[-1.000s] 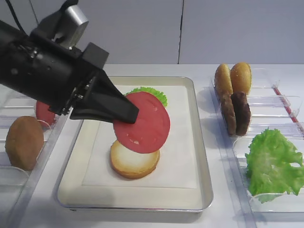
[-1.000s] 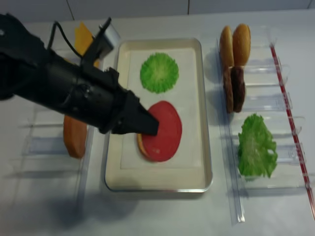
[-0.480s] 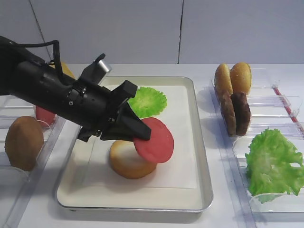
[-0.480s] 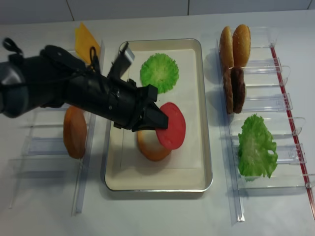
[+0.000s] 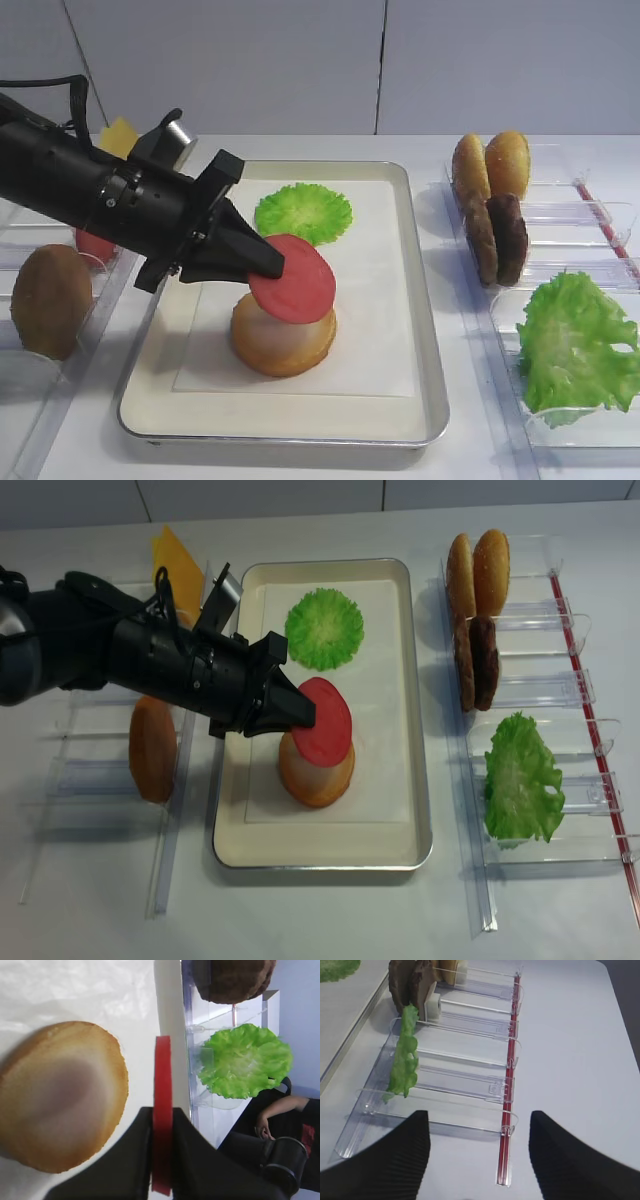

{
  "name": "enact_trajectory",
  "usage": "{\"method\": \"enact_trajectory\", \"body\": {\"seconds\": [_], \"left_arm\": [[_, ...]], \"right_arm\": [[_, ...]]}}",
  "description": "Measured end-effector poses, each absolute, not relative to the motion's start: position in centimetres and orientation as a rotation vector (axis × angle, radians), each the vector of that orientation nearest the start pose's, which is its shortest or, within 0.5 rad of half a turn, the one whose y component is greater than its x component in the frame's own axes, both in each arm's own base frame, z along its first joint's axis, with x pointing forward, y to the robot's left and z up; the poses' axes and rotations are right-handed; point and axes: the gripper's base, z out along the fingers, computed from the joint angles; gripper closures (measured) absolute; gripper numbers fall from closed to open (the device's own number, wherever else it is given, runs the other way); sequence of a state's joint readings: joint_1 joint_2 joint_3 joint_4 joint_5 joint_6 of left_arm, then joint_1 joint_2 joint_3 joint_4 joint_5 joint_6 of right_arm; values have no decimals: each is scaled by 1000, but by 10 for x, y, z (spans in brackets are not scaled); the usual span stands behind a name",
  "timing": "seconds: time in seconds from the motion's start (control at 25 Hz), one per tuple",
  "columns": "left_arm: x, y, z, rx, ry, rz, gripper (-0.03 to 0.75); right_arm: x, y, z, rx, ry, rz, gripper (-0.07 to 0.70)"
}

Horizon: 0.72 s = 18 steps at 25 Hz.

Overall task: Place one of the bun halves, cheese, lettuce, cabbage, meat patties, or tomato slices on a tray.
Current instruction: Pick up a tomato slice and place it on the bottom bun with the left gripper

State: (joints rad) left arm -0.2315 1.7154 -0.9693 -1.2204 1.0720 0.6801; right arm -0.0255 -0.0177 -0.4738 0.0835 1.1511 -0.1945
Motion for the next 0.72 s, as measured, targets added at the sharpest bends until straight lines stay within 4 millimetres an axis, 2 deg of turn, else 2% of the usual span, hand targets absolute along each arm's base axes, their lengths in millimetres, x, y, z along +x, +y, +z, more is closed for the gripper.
{"method": "enact_trajectory", "body": {"seconds": [0.12, 0.44, 0.72], "left_arm": [[282, -144, 210, 247, 2675, -1491, 671], [291, -147, 176, 205, 2747, -1532, 671], [292, -148, 172, 203, 2748, -1538, 671]], "right_arm": [[-9, 7, 263, -191, 2132, -28, 160], [-9, 7, 263, -191, 2132, -28, 160], [-9, 7, 263, -191, 2132, -28, 160]]}}
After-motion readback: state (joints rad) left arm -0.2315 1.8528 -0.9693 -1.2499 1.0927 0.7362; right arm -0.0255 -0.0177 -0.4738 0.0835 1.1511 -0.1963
